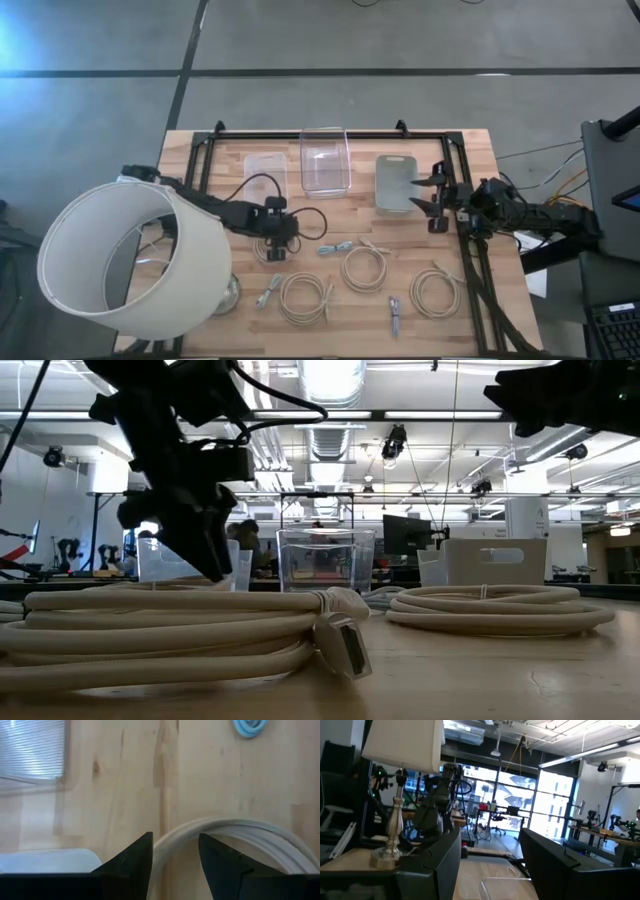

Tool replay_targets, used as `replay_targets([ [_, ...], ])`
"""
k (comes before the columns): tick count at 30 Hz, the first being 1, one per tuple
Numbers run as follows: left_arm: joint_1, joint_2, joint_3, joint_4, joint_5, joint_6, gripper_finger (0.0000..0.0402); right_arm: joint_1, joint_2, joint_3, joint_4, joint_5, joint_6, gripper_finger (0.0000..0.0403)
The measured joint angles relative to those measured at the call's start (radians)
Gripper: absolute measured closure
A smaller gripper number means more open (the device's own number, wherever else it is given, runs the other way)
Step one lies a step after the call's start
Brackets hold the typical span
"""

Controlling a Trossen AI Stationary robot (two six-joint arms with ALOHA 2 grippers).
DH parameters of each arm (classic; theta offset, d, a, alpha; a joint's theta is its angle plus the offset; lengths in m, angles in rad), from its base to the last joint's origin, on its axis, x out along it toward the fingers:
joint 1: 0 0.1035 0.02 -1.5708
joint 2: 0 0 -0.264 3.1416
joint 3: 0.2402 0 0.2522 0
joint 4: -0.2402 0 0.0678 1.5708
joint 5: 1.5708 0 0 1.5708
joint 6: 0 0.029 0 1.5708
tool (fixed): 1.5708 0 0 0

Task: Pick & Place USB Port
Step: Put the brown USB cable into the white bin

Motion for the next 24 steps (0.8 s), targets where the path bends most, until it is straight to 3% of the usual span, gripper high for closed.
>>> replay_targets([
  [7, 0.01, -0.001, -0.005, 0.001, -0.017, 0.07, 0.0239, 0.0, 0.094, 0.034, 0.0, -0.001, -0.044, 0.0202],
  [17, 0.013, 0.056, -0.039, -0.006, 0.007, 0.029, 0.0241, 0.0, 0.218, 0.074, 0.001, -0.002, -0.049, 0.0202],
  [20, 0.012, 0.06, -0.038, -0.006, 0.01, 0.02, 0.0262, 0.0, 0.236, 0.081, 0.001, -0.002, -0.05, 0.0202],
  [24, 0.01, 0.057, -0.038, -0.006, 0.022, -0.003, 0.0325, 0.0, 0.248, 0.091, 0.003, -0.002, -0.05, 0.0202],
])
